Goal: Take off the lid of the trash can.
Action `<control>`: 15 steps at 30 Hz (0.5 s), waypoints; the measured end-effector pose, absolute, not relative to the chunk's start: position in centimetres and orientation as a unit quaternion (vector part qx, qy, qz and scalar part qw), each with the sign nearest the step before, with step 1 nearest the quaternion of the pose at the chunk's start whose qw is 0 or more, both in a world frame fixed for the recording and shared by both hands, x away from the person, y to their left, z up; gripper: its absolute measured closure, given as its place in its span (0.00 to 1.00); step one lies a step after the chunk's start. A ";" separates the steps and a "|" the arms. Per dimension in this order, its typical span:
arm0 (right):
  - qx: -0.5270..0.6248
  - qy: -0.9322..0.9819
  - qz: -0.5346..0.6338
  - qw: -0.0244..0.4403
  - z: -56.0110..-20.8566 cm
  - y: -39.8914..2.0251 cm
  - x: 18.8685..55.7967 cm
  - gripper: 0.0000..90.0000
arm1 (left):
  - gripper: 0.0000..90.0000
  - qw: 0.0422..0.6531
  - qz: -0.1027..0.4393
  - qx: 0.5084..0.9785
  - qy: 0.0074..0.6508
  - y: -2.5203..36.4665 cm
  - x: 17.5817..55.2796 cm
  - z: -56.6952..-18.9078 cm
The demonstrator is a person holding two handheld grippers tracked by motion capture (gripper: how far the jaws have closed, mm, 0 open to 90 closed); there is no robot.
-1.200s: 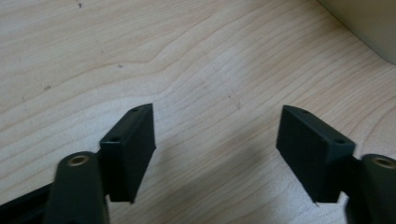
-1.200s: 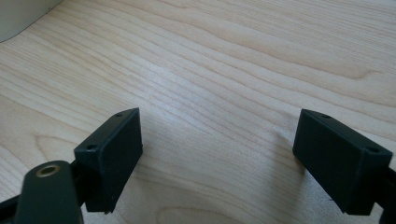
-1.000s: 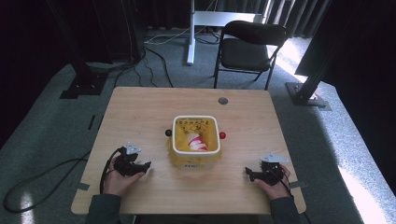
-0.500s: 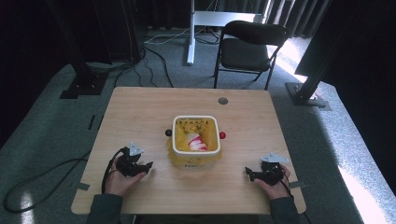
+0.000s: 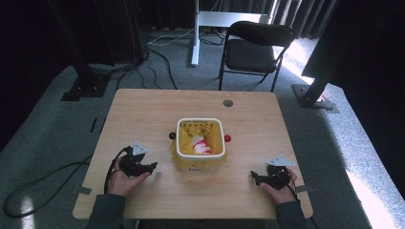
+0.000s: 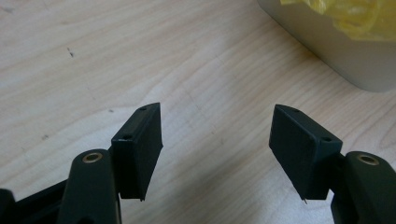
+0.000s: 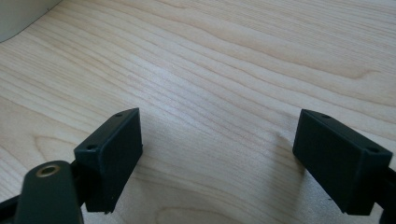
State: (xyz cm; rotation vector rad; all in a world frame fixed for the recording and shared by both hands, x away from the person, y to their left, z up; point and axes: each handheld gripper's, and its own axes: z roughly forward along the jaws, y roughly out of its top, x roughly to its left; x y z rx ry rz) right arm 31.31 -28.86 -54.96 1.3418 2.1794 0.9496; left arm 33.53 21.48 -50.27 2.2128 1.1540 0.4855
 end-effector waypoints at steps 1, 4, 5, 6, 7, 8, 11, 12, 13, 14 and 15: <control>0.481 0.781 0.341 0.204 -55.0 -28.9 31.3 0.17 | 0.39 0.297 0.183 0.831 0.434 21.5 33.6 -50.2; 0.481 0.781 0.341 0.204 -55.0 -28.9 31.3 0.17 | 0.39 0.298 0.185 0.831 0.432 21.4 33.8 -49.9; 0.481 0.781 0.341 0.204 -55.0 -28.9 31.3 0.17 | 0.39 0.298 0.186 0.831 0.431 21.4 33.9 -49.9; 0.481 0.781 0.341 0.204 -55.0 -28.9 31.3 0.17 | 0.39 0.298 0.185 0.831 0.431 21.4 33.9 -49.9; 0.481 0.781 0.341 0.204 -55.0 -28.9 31.3 0.17 | 0.39 0.300 0.183 0.831 0.431 21.4 34.0 -49.8; 0.481 0.781 0.341 0.204 -55.0 -28.9 31.3 0.17 | 0.39 0.300 0.183 0.831 0.430 21.3 34.0 -49.8; 0.481 0.781 0.341 0.204 -55.0 -28.9 31.3 0.17 | 0.39 0.300 0.183 0.832 0.429 21.2 34.1 -49.9; 0.481 0.781 0.341 0.204 -55.0 -28.9 31.3 0.17 | 0.39 0.300 0.183 0.833 0.428 21.1 34.1 -49.9; 0.481 0.782 0.341 0.204 -55.0 -28.9 31.3 0.17 | 0.39 0.301 0.183 0.833 0.427 21.0 34.2 -49.8; 0.481 0.781 0.341 0.204 -55.0 -28.9 31.3 0.17 | 0.39 0.301 0.184 0.833 0.426 20.9 34.2 -49.7; 0.481 0.781 0.341 0.204 -55.0 -28.9 31.3 0.17 | 0.39 0.301 0.185 0.834 0.424 20.9 34.2 -49.7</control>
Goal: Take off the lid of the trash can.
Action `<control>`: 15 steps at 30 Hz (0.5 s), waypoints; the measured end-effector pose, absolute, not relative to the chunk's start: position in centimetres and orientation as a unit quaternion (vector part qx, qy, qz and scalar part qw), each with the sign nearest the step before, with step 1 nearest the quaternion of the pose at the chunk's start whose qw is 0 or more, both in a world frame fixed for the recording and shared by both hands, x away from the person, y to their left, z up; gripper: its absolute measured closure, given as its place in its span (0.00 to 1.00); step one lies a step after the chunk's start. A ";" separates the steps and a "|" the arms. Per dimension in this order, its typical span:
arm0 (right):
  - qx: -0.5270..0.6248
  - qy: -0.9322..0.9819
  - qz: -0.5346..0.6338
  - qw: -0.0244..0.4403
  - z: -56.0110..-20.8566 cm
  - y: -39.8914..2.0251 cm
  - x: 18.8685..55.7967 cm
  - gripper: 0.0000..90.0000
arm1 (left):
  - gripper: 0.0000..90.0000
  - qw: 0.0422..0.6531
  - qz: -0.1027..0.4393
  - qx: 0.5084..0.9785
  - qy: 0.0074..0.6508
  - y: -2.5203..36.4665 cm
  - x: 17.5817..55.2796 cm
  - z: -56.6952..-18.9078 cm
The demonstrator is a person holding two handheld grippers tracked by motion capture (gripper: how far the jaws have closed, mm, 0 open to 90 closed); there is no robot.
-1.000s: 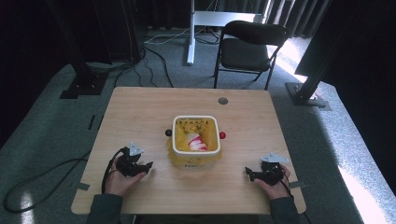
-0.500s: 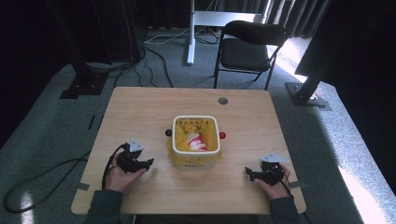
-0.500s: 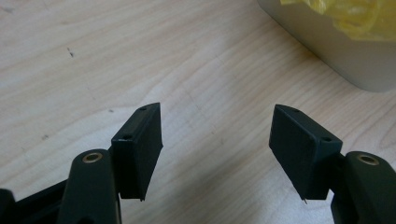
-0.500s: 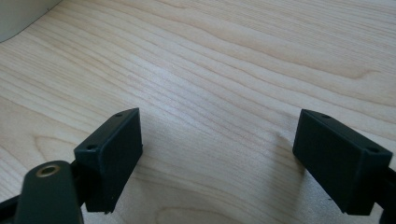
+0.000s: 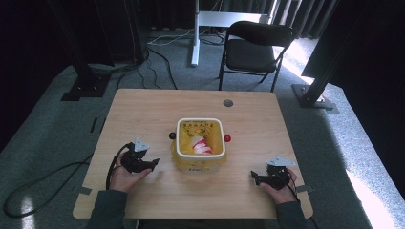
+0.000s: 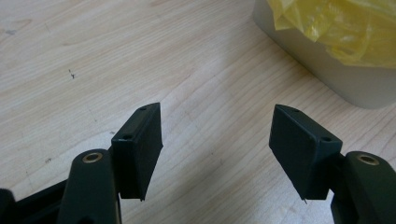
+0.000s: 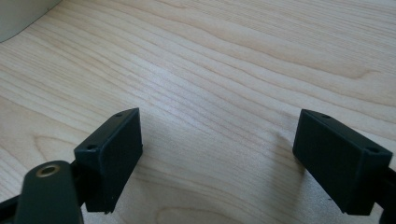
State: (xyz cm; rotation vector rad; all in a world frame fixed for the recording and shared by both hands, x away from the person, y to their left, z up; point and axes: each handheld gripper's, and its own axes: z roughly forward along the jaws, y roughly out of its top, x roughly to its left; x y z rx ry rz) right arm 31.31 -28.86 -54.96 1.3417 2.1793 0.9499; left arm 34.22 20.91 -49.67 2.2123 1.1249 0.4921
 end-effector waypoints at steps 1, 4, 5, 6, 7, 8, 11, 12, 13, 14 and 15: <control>0.481 0.781 0.341 0.204 -55.0 -28.9 31.3 0.17 | 0.39 0.302 0.186 0.834 0.424 20.9 34.2 -49.6; 0.481 0.781 0.341 0.204 -55.0 -28.9 31.3 0.17 | 0.39 0.303 0.185 0.834 0.422 20.9 34.4 -49.5; 0.481 0.781 0.341 0.204 -55.0 -28.9 31.3 0.17 | 0.39 0.304 0.183 0.835 0.422 20.9 34.4 -49.5; 0.481 0.781 0.340 0.204 -55.0 -28.9 31.3 0.17 | 0.39 0.304 0.181 0.835 0.422 20.9 34.5 -49.5; 0.481 0.782 0.340 0.204 -55.0 -28.9 31.3 0.17 | 0.39 0.304 0.181 0.835 0.421 20.9 34.5 -49.4; 0.481 0.782 0.340 0.204 -55.0 -28.9 31.3 0.17 | 0.39 0.304 0.181 0.835 0.421 20.9 34.5 -49.3; 0.481 0.782 0.340 0.204 -55.0 -28.9 31.3 0.17 | 0.39 0.304 0.184 0.837 0.417 20.9 34.6 -49.0; 0.481 0.781 0.341 0.205 -55.0 -28.9 31.3 0.17 | 0.39 0.305 0.185 0.836 0.417 20.9 34.7 -48.8; 0.481 0.781 0.341 0.205 -55.0 -28.9 31.3 0.17 | 0.39 0.305 0.186 0.836 0.415 20.9 34.7 -48.7; 0.481 0.781 0.341 0.204 -55.0 -28.9 31.3 0.17 | 0.39 0.306 0.187 0.836 0.415 20.8 34.7 -48.6; 0.481 0.781 0.341 0.204 -55.0 -28.9 31.3 0.17 | 0.39 0.307 0.187 0.836 0.414 20.8 34.8 -48.5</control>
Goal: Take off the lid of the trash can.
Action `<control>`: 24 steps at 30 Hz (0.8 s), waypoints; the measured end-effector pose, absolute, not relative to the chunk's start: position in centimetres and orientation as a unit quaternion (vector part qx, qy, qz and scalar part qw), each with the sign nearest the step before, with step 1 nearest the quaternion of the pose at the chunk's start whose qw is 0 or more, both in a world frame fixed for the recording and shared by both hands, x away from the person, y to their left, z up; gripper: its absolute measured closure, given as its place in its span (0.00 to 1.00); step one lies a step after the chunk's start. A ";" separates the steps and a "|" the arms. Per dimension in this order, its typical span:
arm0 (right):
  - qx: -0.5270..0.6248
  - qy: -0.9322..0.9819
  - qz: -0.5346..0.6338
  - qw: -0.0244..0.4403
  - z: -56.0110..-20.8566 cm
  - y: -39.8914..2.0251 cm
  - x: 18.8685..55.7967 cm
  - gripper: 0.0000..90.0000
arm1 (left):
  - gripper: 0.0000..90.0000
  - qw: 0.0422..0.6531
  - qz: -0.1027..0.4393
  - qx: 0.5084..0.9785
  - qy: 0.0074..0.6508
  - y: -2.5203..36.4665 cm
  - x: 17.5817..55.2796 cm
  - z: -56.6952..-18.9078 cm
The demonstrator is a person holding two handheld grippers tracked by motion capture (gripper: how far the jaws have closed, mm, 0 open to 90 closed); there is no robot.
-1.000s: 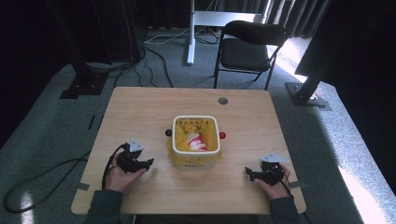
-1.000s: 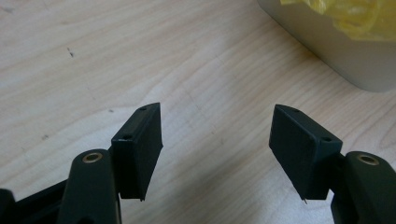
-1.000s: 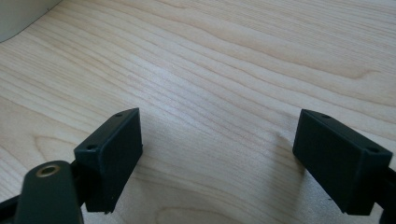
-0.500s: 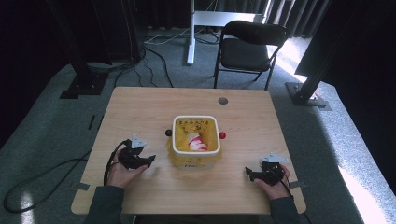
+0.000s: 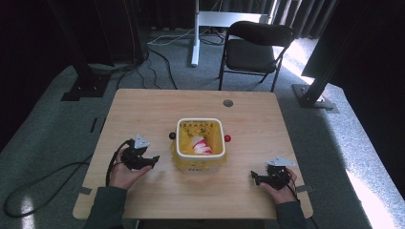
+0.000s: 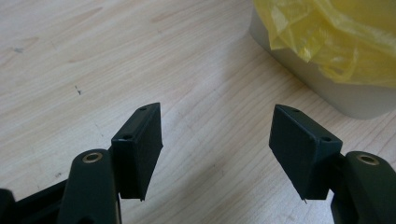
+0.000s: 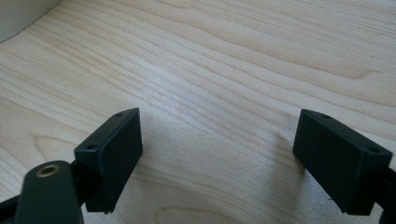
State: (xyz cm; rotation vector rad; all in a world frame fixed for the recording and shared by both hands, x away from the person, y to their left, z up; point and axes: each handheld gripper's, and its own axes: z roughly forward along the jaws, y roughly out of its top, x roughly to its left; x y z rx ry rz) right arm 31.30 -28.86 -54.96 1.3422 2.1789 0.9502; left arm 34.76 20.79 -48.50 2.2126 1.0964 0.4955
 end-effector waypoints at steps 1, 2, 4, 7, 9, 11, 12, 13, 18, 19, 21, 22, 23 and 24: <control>0.481 0.781 0.341 0.204 -55.0 -28.9 31.3 0.17 | 0.39 0.306 0.188 0.837 0.414 20.8 34.8 -48.4; 0.481 0.781 0.341 0.204 -55.0 -28.9 31.3 0.17 | 0.39 0.306 0.189 0.837 0.413 20.7 34.8 -48.3; 0.481 0.781 0.341 0.205 -55.0 -28.9 31.3 0.17 | 0.39 0.306 0.190 0.838 0.411 20.7 34.9 -48.2; 0.481 0.781 0.341 0.204 -55.0 -28.9 31.3 0.17 | 0.39 0.306 0.191 0.838 0.409 20.6 35.1 -48.0; 0.481 0.781 0.341 0.205 -55.0 -28.9 31.3 0.17 | 0.39 0.306 0.192 0.839 0.407 20.6 35.2 -47.9; 0.482 0.781 0.341 0.204 -55.0 -28.9 31.3 0.17 | 0.39 0.311 0.189 0.839 0.405 20.6 35.3 -47.7; 0.481 0.781 0.341 0.204 -55.0 -28.9 31.3 0.17 | 0.39 0.311 0.189 0.839 0.404 20.6 35.3 -47.6; 0.481 0.781 0.341 0.204 -55.0 -28.9 31.3 0.17 | 0.39 0.312 0.190 0.839 0.404 20.6 35.4 -47.5; 0.481 0.781 0.341 0.205 -55.0 -28.9 31.3 0.17 | 0.39 0.314 0.192 0.840 0.400 20.6 35.5 -47.2; 0.481 0.781 0.341 0.205 -55.0 -28.9 31.3 0.17 | 0.39 0.314 0.192 0.840 0.399 20.6 35.5 -47.1; 0.481 0.781 0.341 0.204 -55.0 -28.9 31.3 0.17 | 0.39 0.313 0.193 0.841 0.397 20.6 35.6 -47.0; 0.481 0.781 0.341 0.204 -55.0 -28.9 31.3 0.17 | 0.39 0.313 0.193 0.841 0.397 20.6 35.6 -46.9; 0.481 0.781 0.341 0.205 -55.0 -28.9 31.3 0.17 | 0.39 0.313 0.195 0.841 0.396 20.6 35.7 -46.9; 0.481 0.781 0.341 0.205 -55.0 -28.9 31.3 0.17 | 0.39 0.313 0.194 0.841 0.396 20.6 35.8 -46.8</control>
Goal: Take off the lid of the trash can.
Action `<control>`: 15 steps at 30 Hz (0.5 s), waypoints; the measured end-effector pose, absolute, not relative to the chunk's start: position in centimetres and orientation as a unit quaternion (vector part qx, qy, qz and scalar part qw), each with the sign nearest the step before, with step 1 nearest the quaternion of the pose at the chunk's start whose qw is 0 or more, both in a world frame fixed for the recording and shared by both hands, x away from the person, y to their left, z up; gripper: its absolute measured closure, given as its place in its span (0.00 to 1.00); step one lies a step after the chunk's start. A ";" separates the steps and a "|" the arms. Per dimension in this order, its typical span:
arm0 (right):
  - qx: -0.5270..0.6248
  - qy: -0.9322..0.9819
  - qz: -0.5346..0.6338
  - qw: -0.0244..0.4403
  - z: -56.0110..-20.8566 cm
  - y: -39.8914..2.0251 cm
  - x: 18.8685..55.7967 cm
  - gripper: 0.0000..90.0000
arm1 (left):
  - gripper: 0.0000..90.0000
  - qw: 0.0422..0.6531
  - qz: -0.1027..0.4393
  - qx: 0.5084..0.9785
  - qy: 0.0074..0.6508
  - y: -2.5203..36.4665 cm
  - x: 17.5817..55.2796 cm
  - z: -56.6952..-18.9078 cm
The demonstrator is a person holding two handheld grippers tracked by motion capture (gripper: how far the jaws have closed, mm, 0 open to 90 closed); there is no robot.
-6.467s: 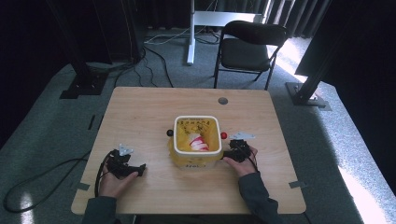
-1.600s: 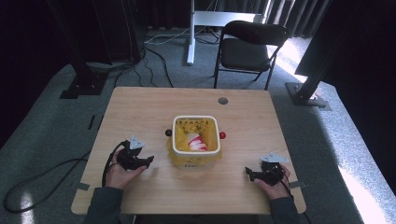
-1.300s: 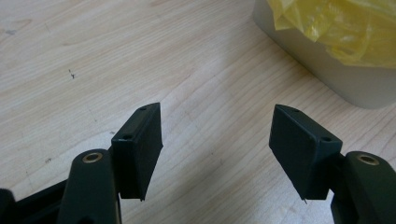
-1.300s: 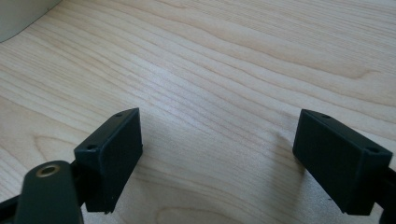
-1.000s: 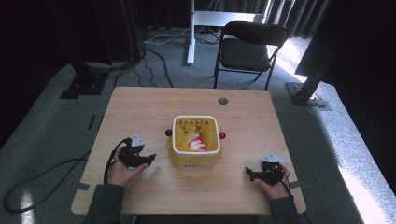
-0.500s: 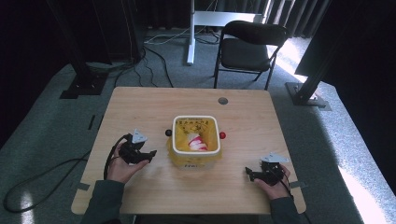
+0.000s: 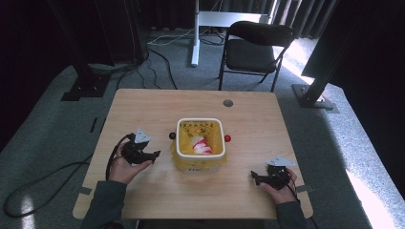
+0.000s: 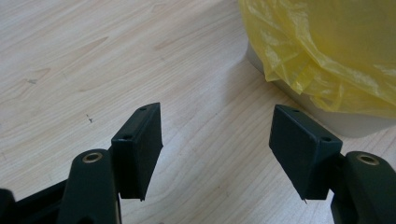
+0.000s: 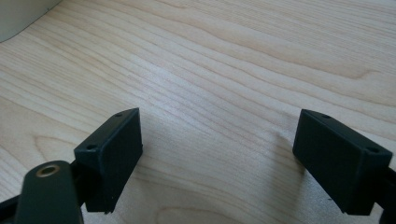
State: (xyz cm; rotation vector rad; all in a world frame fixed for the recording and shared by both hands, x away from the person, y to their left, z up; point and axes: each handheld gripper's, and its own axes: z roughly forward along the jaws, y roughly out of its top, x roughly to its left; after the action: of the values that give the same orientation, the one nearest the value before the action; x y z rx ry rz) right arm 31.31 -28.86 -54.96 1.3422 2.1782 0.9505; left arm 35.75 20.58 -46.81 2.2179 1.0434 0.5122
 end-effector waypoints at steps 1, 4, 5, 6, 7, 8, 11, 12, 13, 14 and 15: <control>0.481 0.781 0.341 0.205 -55.0 -28.9 31.3 0.17 | 0.39 0.314 0.194 0.841 0.395 20.6 35.8 -46.7; 0.481 0.781 0.341 0.205 -55.0 -28.9 31.3 0.17 | 0.39 0.315 0.194 0.842 0.392 20.6 36.0 -46.6; 0.481 0.781 0.341 0.205 -55.0 -28.9 31.3 0.17 | 0.39 0.316 0.195 0.842 0.391 20.5 36.0 -46.5; 0.481 0.781 0.341 0.205 -55.0 -28.9 31.3 0.17 | 0.39 0.318 0.195 0.842 0.390 20.5 36.1 -46.4; 0.481 0.781 0.341 0.205 -55.0 -28.9 31.3 0.17 | 0.39 0.321 0.195 0.841 0.388 20.6 36.1 -46.4; 0.481 0.781 0.341 0.205 -55.0 -28.9 31.3 0.17 | 0.39 0.325 0.194 0.841 0.387 20.6 36.2 -46.3; 0.481 0.781 0.341 0.205 -55.0 -28.9 31.3 0.17 | 0.39 0.326 0.195 0.842 0.383 20.5 36.3 -46.2; 0.481 0.781 0.341 0.205 -55.0 -28.9 31.3 0.17 | 0.39 0.326 0.196 0.843 0.382 20.5 36.4 -46.1; 0.481 0.781 0.341 0.205 -55.0 -28.9 31.3 0.17 | 0.39 0.326 0.196 0.843 0.380 20.6 36.4 -46.0; 0.481 0.781 0.341 0.205 -55.0 -28.9 31.3 0.17 | 0.39 0.326 0.198 0.843 0.379 20.6 36.5 -45.9; 0.481 0.781 0.341 0.205 -55.0 -28.9 31.3 0.17 | 0.39 0.327 0.199 0.843 0.378 20.5 36.5 -45.8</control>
State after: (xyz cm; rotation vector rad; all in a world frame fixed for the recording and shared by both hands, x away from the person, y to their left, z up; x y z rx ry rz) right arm 31.31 -28.87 -54.97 1.3407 2.1787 0.9501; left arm 36.54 20.54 -45.77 2.2069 0.9902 0.5214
